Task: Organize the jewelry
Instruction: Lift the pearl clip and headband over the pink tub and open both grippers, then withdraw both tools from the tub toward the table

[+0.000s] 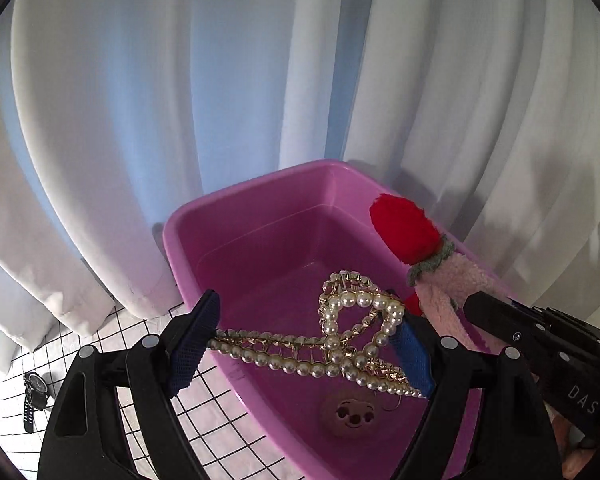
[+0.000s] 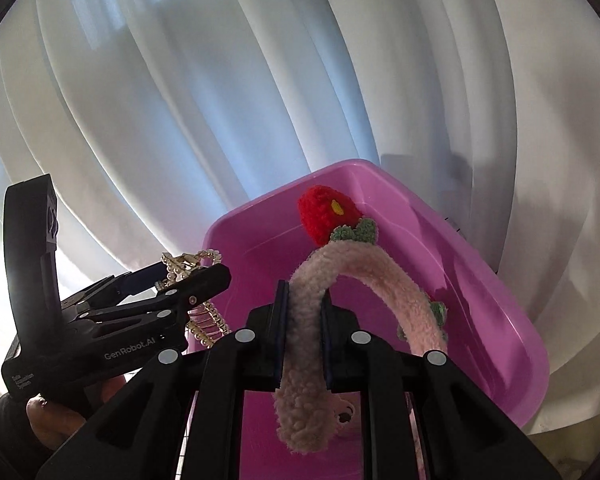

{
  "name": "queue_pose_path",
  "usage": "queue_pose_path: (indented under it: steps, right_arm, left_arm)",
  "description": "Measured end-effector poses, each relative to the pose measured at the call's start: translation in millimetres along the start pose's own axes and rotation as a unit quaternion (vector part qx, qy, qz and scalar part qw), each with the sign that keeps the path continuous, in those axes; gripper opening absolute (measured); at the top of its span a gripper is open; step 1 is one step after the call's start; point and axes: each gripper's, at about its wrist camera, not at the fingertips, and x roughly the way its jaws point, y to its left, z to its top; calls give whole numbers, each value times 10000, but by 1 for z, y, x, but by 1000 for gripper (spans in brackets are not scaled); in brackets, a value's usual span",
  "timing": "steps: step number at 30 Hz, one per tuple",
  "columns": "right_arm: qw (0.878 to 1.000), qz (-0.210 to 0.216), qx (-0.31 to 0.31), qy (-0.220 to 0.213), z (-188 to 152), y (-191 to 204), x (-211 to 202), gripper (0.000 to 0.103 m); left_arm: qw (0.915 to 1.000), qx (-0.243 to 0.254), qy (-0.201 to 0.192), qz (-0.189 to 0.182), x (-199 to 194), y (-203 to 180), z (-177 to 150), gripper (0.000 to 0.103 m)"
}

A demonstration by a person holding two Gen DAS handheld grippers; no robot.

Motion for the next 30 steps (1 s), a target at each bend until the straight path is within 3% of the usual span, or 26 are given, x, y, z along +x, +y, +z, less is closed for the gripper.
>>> queue_pose_path:
  steps: [5, 14, 19, 21, 25, 30]
  right_arm:
    - [9992, 99, 114, 361, 0, -12, 23, 14]
    - [9966, 15, 299, 764, 0, -29, 48, 15]
    - [9965, -138, 240, 784, 0, -29, 47, 32]
    - [9967, -168, 238, 760, -1, -29, 44, 45]
    - [9970, -205, 217, 717, 0, -31, 44, 46]
    - [9970, -145, 355, 670, 1, -36, 43, 48]
  left_arm:
    - [9988, 85, 328, 355, 24, -5, 2, 79]
    - [9954, -17, 783, 544, 55, 2, 1, 80]
    - [9948, -17, 842, 564, 57, 2, 2, 81]
    - [9950, -25, 843, 543, 57, 1, 2, 82]
    - [9956, -22, 712, 609, 53, 1, 6, 90]
    - [9963, -82, 598, 619, 46, 3, 10, 91]
